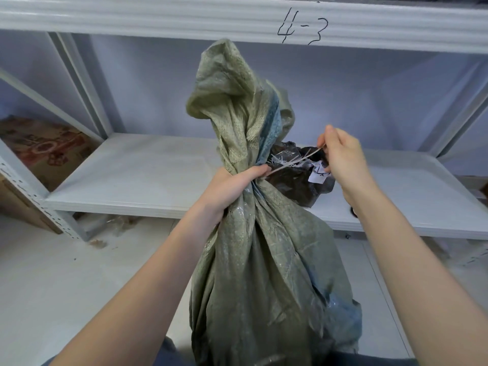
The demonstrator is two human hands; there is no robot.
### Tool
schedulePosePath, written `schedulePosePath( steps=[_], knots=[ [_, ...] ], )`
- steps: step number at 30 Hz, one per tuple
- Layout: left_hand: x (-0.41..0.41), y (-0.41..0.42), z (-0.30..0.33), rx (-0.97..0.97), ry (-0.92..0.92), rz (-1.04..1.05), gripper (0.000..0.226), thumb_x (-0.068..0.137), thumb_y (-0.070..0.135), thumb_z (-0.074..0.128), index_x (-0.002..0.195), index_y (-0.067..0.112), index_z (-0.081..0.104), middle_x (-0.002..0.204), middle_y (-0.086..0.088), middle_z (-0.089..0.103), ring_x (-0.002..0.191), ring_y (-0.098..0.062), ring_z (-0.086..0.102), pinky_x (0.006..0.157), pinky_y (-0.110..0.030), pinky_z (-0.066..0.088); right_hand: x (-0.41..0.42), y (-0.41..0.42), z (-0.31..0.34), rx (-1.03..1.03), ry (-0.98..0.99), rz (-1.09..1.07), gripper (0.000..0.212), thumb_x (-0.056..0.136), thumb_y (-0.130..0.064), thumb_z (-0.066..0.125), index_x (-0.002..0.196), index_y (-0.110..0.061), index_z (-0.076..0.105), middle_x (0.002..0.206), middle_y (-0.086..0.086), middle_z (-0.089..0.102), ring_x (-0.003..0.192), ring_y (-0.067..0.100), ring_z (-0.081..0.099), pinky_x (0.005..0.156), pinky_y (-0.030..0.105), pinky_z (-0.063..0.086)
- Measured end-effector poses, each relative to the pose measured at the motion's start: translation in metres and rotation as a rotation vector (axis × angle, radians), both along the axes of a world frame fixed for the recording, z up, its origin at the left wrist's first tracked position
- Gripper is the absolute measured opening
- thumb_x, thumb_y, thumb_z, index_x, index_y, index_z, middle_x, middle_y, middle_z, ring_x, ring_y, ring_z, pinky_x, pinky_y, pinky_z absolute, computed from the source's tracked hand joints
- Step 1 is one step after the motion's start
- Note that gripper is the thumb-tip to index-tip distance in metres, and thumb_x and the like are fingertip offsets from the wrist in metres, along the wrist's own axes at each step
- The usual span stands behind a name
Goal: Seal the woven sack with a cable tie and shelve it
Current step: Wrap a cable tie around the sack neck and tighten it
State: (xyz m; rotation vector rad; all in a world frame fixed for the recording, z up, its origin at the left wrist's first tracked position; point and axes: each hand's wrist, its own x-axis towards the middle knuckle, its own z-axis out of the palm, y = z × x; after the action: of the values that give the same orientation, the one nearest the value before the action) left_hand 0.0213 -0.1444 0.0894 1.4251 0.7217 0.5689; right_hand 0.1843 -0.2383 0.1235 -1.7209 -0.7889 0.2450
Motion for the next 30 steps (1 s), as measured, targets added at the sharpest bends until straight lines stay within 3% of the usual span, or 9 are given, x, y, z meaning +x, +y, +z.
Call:
schedulePosePath(
  steps=[6,10,17,20,24,30],
  knots=[
    [-0.001,-0.005,0.004,0.069,-0.028,0.046,0.034,0.082,0.028,0.070,0.115,0.023,0.066,0.109,0.007,0.070,0.100,-0.009,0.065,0.086,-0.023,0.051,0.003,-0.008,0.002,0.181,0.077,-0.041,0.038,0.100,-0.023,0.040,0.066,-0.015,0.054,0.055,0.004,0.051,0.034,0.001,0.042,0.042,0.012,0.038],
    [0.000,-0.007,0.007,0.110,-0.057,0.016,0.026,0.083,0.026,0.069,0.108,0.031,0.065,0.105,0.018,0.068,0.093,0.005,0.062,0.071,-0.006,0.049,-0.009,-0.006,-0.003,0.188,0.210,0.119,0.035,0.100,-0.023,0.041,0.072,-0.012,0.059,0.049,-0.002,0.062,0.043,0.005,0.054,0.050,0.013,0.046],
    [0.002,-0.006,0.004,0.173,-0.101,0.001,0.022,0.083,0.018,0.068,0.104,0.026,0.070,0.108,0.009,0.071,0.100,-0.003,0.066,0.086,-0.019,0.051,-0.031,-0.005,-0.012,0.211,0.334,0.480,0.014,0.092,-0.003,0.052,0.087,-0.008,0.064,0.061,-0.001,0.070,0.058,0.007,0.062,0.063,0.017,0.053],
    [0.003,-0.005,0.003,0.190,-0.098,-0.012,0.029,0.082,0.017,0.067,0.111,0.020,0.069,0.113,0.005,0.071,0.104,-0.006,0.065,0.089,-0.023,0.052,-0.033,-0.005,-0.013,0.193,0.298,0.493,0.014,0.093,-0.005,0.052,0.092,-0.009,0.065,0.067,0.000,0.073,0.061,0.009,0.064,0.070,0.021,0.056],
    [0.002,-0.005,0.004,0.186,-0.100,-0.017,0.029,0.082,0.016,0.067,0.111,0.020,0.069,0.111,0.006,0.072,0.102,-0.005,0.066,0.084,-0.017,0.052,-0.036,-0.004,-0.012,0.159,0.217,0.462,0.017,0.095,-0.013,0.051,0.092,-0.011,0.067,0.071,0.001,0.073,0.060,0.011,0.062,0.068,0.021,0.055],
    [0.003,-0.002,0.001,0.162,-0.052,0.032,0.025,0.081,0.022,0.070,0.106,0.022,0.071,0.105,0.005,0.073,0.098,-0.009,0.067,0.090,-0.030,0.052,-0.041,-0.002,-0.013,0.148,0.073,0.368,0.022,0.096,-0.018,0.048,0.090,-0.011,0.068,0.068,0.005,0.066,0.055,0.008,0.054,0.061,0.017,0.049]
  ],
)
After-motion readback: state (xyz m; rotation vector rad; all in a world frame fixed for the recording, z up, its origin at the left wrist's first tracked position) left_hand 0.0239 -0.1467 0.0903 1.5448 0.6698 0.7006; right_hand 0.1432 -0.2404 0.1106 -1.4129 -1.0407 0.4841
